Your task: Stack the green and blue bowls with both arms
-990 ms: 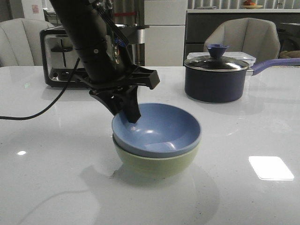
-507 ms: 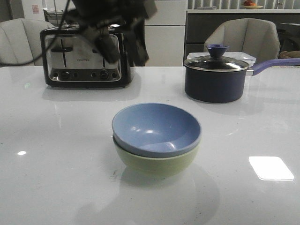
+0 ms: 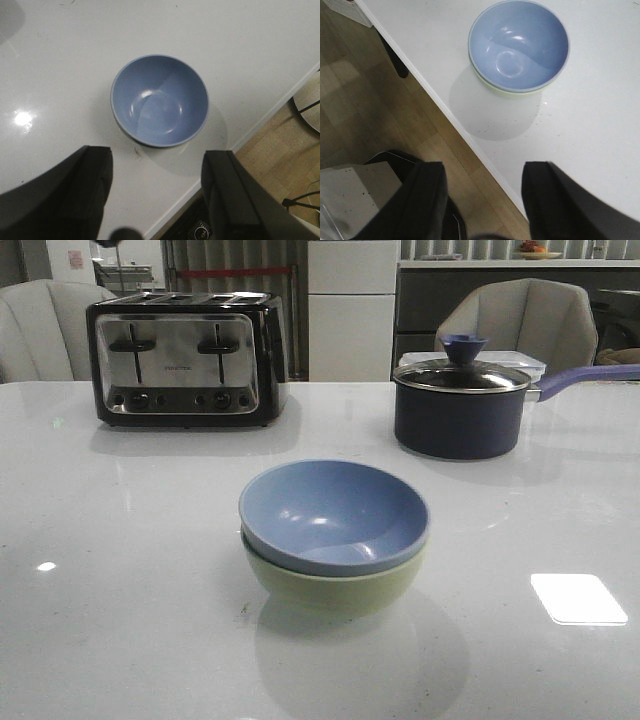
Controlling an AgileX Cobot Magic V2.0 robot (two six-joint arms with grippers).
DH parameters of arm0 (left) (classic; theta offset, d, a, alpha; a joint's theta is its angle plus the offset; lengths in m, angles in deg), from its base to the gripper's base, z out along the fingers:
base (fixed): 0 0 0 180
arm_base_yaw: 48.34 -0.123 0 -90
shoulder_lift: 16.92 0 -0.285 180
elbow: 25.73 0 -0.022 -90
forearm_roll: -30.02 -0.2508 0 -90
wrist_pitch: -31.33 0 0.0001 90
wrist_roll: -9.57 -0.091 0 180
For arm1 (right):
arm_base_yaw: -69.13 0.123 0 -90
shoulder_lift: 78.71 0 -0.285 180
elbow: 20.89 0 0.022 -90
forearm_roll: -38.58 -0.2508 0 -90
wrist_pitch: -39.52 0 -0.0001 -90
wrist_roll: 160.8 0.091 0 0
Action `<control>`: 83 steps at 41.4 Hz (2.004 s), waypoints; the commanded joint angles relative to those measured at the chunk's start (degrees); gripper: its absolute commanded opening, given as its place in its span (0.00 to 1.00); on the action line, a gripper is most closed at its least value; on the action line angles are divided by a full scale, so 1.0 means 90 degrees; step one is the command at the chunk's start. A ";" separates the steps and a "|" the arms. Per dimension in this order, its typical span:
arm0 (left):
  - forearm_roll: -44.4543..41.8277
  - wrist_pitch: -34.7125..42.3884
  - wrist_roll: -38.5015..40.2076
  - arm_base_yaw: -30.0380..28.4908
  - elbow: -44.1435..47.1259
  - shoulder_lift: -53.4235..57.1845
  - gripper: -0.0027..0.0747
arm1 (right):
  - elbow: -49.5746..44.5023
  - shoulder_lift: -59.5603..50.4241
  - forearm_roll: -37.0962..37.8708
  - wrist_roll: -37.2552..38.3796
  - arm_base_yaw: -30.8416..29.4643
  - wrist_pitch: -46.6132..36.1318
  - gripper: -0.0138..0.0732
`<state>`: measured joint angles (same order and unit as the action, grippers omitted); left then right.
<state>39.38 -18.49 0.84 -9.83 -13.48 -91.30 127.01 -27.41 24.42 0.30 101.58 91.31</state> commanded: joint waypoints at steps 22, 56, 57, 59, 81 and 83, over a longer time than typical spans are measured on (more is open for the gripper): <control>-0.0533 0.0786 -0.0012 0.0063 0.2414 0.3356 0.62 | 0.0085 -0.0030 0.0217 0.0393 -0.0022 -0.0365 0.66; -0.0533 0.0759 -0.0012 0.0063 0.2470 0.3370 0.15 | -0.0254 -0.0030 0.0419 0.0484 -0.0022 -0.0361 0.22; -0.0533 0.0759 -0.0012 0.0063 0.2470 0.3370 0.15 | -0.0254 -0.0030 0.0419 0.0484 -0.0022 -0.0338 0.22; -0.0533 0.0759 -0.0012 0.0063 0.2470 0.3370 0.15 | -0.0254 -0.0030 0.0419 0.0484 -0.0022 -0.0312 0.22; -0.0436 0.0986 -0.0012 -0.0257 0.2707 0.3757 0.15 | -0.0254 -0.0030 0.0419 0.0484 -0.0022 -0.0296 0.22; -0.0554 0.1201 -0.0012 -0.0656 0.2910 0.4097 0.15 | -0.0254 -0.0030 0.0419 0.0484 -0.0022 -0.0289 0.22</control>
<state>34.58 -13.92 0.69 -12.38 12.73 -57.39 123.19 -27.41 28.31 4.75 101.58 91.41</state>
